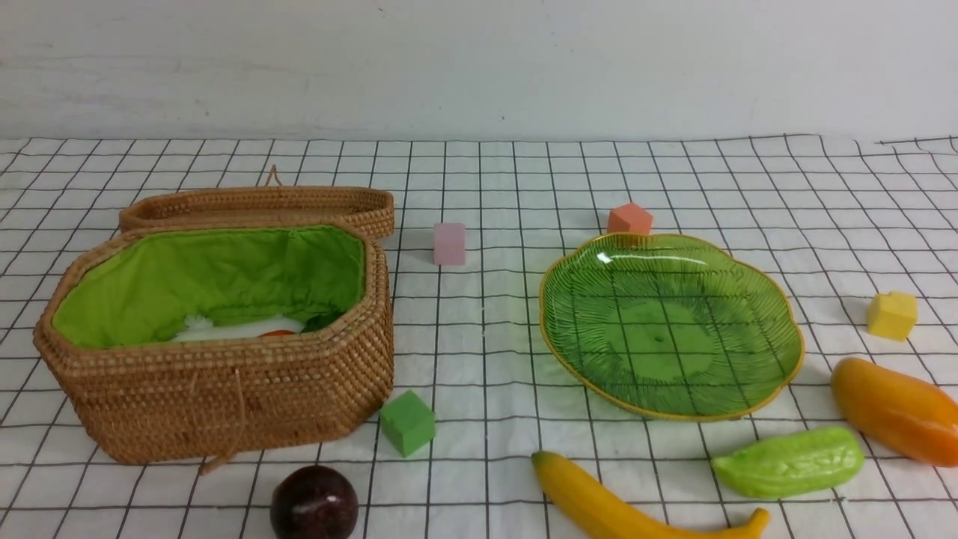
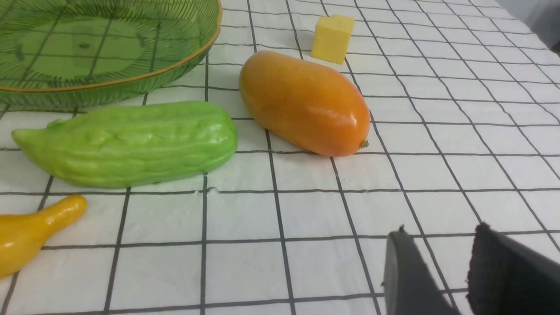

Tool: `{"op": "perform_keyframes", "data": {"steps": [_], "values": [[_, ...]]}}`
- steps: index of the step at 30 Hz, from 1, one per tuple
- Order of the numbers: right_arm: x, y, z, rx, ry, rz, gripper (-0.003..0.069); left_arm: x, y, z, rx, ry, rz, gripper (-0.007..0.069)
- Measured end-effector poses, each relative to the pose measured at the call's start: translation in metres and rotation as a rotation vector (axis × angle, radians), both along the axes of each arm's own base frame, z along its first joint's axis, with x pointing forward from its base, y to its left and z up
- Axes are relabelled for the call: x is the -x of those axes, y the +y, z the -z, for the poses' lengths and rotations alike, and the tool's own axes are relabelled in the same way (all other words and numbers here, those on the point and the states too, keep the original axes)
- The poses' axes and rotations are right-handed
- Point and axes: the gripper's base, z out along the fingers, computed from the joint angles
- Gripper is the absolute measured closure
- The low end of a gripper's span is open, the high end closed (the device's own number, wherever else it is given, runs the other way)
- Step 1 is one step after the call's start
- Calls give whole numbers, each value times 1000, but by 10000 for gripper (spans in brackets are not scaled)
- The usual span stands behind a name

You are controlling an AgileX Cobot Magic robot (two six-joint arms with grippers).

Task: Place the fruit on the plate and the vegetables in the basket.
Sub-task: Use the right arm to grab a mango and put it into the right plate

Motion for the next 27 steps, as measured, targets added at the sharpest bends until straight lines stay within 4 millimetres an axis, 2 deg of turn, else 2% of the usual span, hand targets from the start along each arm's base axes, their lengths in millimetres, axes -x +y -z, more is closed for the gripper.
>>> {"op": "perform_keyframes", "data": {"steps": [2,4,9,27], "values": [[0,0,0,0,0,0,416,-3,-1,28,13,88,5,636],[0,0,0,0,0,0,416,-4,-1,43,7,128,5,634],[0,0,0,0,0,0,416,-6,-1,43,5,82,1,630],[0,0,0,6,-3,0,416,-6,-1,43,6,83,0,622]]}}
